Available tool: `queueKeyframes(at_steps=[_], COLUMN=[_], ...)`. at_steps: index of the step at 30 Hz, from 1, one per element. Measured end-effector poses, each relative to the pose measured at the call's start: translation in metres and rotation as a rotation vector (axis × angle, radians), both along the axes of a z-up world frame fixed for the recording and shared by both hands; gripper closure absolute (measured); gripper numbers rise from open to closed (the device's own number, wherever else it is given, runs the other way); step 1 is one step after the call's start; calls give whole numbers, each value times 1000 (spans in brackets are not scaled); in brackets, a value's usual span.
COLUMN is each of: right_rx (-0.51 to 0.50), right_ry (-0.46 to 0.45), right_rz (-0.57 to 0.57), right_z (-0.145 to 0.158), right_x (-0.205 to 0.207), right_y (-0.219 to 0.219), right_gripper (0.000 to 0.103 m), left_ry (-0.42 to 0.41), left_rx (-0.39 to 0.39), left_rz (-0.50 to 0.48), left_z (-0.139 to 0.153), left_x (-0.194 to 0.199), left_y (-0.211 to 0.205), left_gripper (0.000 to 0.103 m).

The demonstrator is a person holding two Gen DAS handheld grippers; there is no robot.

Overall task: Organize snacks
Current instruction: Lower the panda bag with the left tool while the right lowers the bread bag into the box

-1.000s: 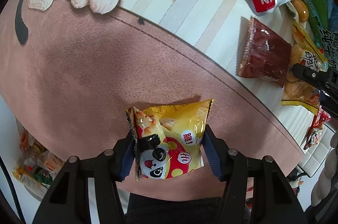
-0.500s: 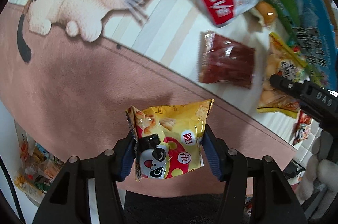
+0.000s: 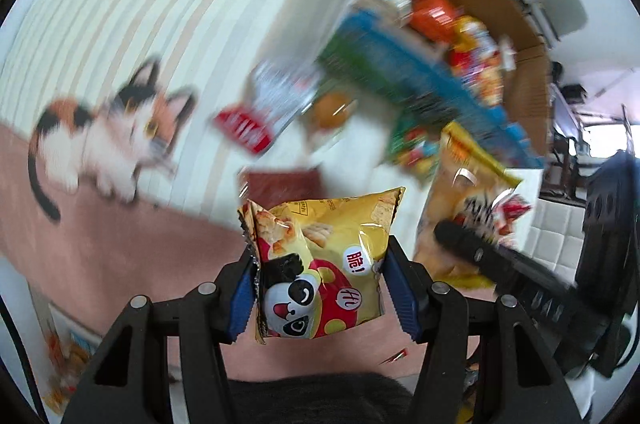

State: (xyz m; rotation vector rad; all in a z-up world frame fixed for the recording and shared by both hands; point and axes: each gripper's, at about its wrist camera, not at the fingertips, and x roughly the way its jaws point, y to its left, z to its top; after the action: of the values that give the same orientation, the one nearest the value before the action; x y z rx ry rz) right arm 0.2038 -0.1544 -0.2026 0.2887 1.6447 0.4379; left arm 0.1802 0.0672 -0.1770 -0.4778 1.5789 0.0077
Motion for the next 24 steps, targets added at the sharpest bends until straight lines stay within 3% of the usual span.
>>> queueKeyframes(at_steps=[5, 11, 15, 24], right_rx=[62, 57, 29, -17], right_ry=[-81, -160, -167, -102], right_rz=[-68, -125, -136, -158], right_z=[52, 81, 76, 27], right_x=[19, 64, 102, 159], right_y=[-21, -19, -20, -14], right_gripper=[55, 55, 55, 55], left_ry=[-87, -138, -131, -7], left_rx=[18, 57, 63, 17], left_rz=[-89, -193, -214, -203], left_z=[36, 55, 46, -15], left_x=[54, 126, 164, 226], left_y=[-26, -50, -57, -55], left_gripper=[47, 47, 47, 47])
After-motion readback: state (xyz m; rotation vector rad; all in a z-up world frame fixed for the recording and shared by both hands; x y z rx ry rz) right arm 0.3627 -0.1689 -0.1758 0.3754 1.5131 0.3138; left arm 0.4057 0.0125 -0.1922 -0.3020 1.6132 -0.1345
